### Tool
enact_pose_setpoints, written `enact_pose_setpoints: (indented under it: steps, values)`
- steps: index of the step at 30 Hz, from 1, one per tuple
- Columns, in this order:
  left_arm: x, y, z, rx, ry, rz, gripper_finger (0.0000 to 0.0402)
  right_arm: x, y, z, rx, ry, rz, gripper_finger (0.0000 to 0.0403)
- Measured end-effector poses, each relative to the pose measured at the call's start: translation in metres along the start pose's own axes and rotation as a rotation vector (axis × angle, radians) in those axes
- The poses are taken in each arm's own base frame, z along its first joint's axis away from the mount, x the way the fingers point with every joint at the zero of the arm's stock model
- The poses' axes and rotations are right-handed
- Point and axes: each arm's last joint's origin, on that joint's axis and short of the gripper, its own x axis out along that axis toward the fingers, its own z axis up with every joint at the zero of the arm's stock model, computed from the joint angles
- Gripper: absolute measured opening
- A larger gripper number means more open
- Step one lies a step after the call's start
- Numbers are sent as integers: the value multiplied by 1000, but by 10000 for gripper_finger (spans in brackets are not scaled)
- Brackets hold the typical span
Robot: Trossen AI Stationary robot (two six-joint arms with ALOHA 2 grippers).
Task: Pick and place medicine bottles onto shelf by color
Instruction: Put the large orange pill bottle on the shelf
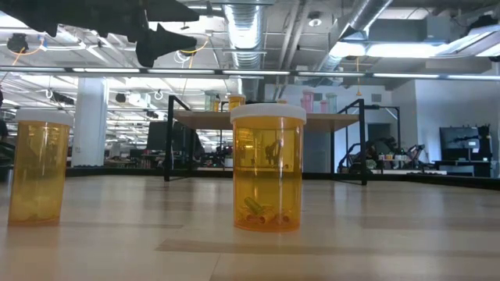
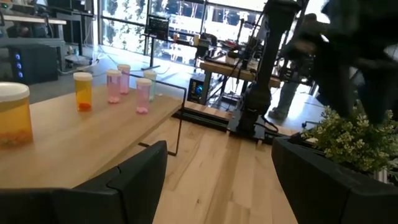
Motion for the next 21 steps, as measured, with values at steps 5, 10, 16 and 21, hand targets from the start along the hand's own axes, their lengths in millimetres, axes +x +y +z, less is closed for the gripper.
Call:
enact_pose_setpoints:
  steps: [5, 10, 16, 21]
  values:
    - [0, 0, 0, -1, 0, 1, 277, 33, 28, -4, -24, -30, 55, 214]
    - [0, 0, 0, -2, -1, 5, 277, 70, 45, -12, -18, 47, 84, 214]
    - [0, 0, 0, -2, -1, 4, 277, 102, 56, -24, -9, 126, 94, 214]
    - [0, 0, 0, -2, -3, 8, 277, 113, 58, -20, 3, 129, 97, 214]
